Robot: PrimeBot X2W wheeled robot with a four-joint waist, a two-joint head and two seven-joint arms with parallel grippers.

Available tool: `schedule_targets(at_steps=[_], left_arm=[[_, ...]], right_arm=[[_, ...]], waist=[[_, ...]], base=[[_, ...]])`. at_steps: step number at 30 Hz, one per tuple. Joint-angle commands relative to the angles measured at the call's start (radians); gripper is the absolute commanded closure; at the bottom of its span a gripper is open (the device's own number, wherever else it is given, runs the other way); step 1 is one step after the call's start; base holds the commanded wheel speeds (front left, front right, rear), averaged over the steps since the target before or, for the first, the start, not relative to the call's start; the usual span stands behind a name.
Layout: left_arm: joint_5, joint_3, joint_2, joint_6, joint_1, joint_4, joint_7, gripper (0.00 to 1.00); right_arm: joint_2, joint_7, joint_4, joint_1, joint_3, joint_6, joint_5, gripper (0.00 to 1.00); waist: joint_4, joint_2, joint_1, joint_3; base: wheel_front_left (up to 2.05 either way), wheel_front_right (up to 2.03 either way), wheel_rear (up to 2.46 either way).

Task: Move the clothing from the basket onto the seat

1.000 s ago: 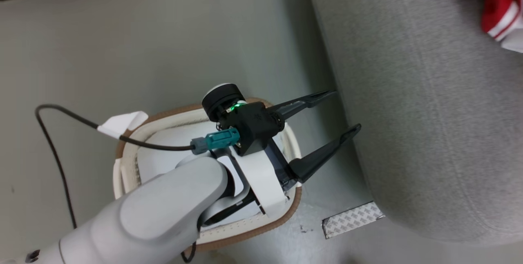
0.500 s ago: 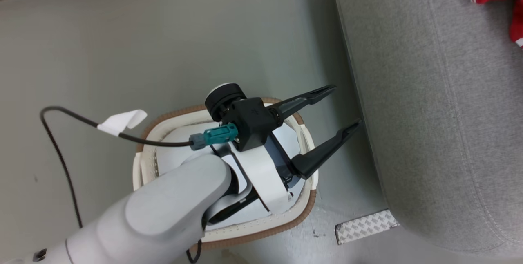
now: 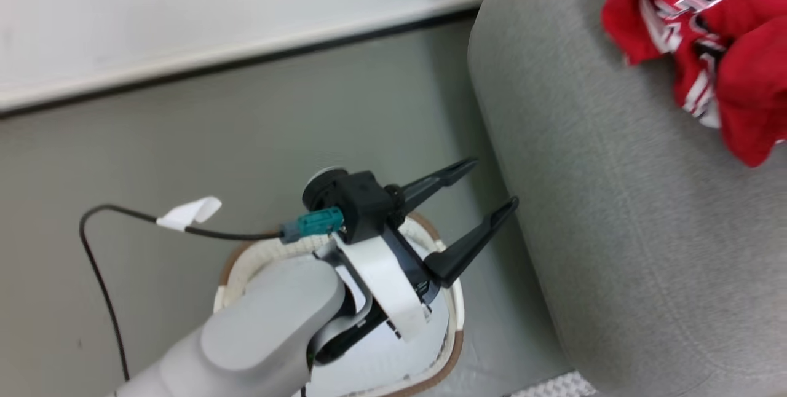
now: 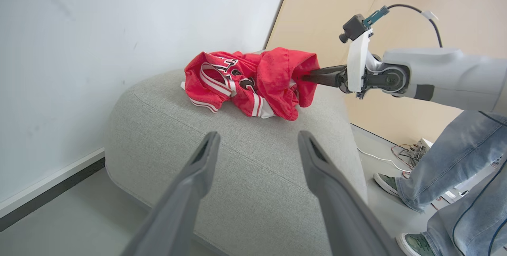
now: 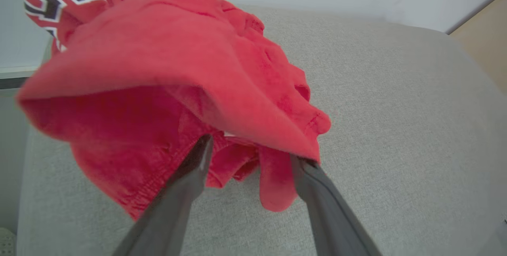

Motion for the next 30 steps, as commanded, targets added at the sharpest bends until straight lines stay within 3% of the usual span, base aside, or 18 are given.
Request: schedule_targets(at_steps=[1, 8, 16, 24, 30], left_arm=[[-0.009, 0.004, -0.005, -0.004, 0.027, 0.008, -0.007, 0.00], [-0.023, 0.048, -0.032, 0.002, 0.115, 0.026, -0.014, 0.00], [0.002, 0.136, -0.047, 0.012, 0.203, 0.013, -0.015, 0.00], [0.019, 0.237, -0.033, 0.029, 0.284, 0.000, -0.015, 0.00], [0.032, 0.335, 0.009, 0.054, 0.326, -0.014, -0.015, 0.00]], right_arm=[[-0.026, 0.006, -0.018, 0.030, 0.014, -0.002, 0.019, 0.00], [-0.084, -0.032, -0.156, 0.146, 0.036, -0.002, 0.100, 0.00], [-0.115, -0.065, -0.327, 0.224, -0.005, -0.002, 0.101, 0.00], [-0.059, -0.077, -0.542, 0.340, -0.093, -0.002, 0.100, 0.00], [0.038, -0.105, -0.663, 0.432, -0.153, -0.002, 0.044, 0.00]], waist=[[-0.019, 0.0000, 0.0002, -0.082], [-0.020, 0.0000, 0.0002, -0.220], [0.025, 0.0000, 0.0002, -0.343], [0.120, 0.0000, 0.0002, -0.430], [0.189, 0.0000, 0.0002, -0.454]], base=[[0.00, 0.00, 0.00], [0.00, 0.00, 0.00], [0.00, 0.00, 0.00], [0.00, 0.00, 0.00], [0.00, 0.00, 0.00]])
